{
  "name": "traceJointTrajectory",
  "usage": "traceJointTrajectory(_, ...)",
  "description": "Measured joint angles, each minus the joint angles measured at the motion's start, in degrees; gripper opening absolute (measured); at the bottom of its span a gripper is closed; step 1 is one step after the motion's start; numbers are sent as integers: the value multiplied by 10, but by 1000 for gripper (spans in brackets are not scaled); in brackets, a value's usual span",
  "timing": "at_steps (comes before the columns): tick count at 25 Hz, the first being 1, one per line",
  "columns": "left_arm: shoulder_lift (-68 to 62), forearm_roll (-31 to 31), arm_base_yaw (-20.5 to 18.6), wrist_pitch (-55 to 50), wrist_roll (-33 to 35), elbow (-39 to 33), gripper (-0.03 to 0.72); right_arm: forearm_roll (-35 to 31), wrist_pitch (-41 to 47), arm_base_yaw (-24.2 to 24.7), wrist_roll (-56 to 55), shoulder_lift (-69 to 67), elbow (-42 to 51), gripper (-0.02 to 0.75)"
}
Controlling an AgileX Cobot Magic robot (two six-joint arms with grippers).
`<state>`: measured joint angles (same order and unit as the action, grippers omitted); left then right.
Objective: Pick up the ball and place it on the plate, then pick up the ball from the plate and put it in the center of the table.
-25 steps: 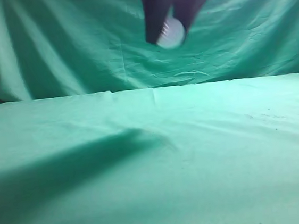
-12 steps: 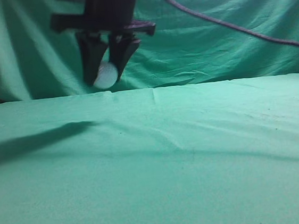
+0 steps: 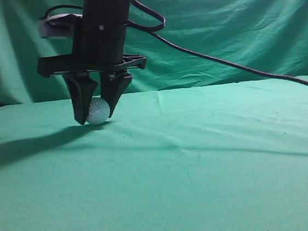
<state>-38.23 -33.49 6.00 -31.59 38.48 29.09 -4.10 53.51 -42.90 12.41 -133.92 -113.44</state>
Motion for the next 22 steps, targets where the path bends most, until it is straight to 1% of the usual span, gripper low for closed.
traceJointTrajectory(1, 0, 0, 0, 0, 0, 0, 0, 0, -1, 0, 0, 0, 0, 317)
traceJointTrajectory(3, 0, 0, 0, 0, 0, 0, 0, 0, 0, 0, 0, 0, 0, 394)
traceJointTrajectory(5, 0, 0, 0, 0, 0, 0, 0, 0, 2, 0, 0, 0, -1, 506)
traceJointTrajectory(7, 0, 0, 0, 0, 0, 0, 0, 4, 13, 0, 1, 6, -2, 582)
traceJointTrajectory(11, 0, 0, 0, 0, 0, 0, 0, 21, 82, 0, -3, 36, -50, 583)
traceJointTrajectory(12, 0, 0, 0, 0, 0, 0, 0, 23, 104, 0, -12, 47, -65, 500)
traceJointTrajectory(13, 0, 0, 0, 0, 0, 0, 0, 25, 131, 0, -21, 60, -84, 444)
traceJointTrajectory(14, 0, 0, 0, 0, 0, 0, 0, 26, 152, 0, -30, 70, -102, 365)
traceJointTrajectory(16, 0, 0, 0, 0, 0, 0, 0, 27, 169, 0, -49, 98, -129, 195)
traceJointTrajectory(17, 0, 0, 0, 0, 0, 0, 0, 27, 174, 0, -57, 112, -137, 127)
traceJointTrajectory(18, 0, 0, 0, 0, 0, 0, 0, 27, 178, 0, -62, 130, -140, 75)
traceJointTrajectory(20, 0, -3, 2, 0, 0, 0, 0, 29, 183, 0, -65, 166, -142, 0)
traceJointTrajectory(22, 0, -7, 10, 0, 0, 0, 0, 33, 186, 0, -73, 195, -143, 0)
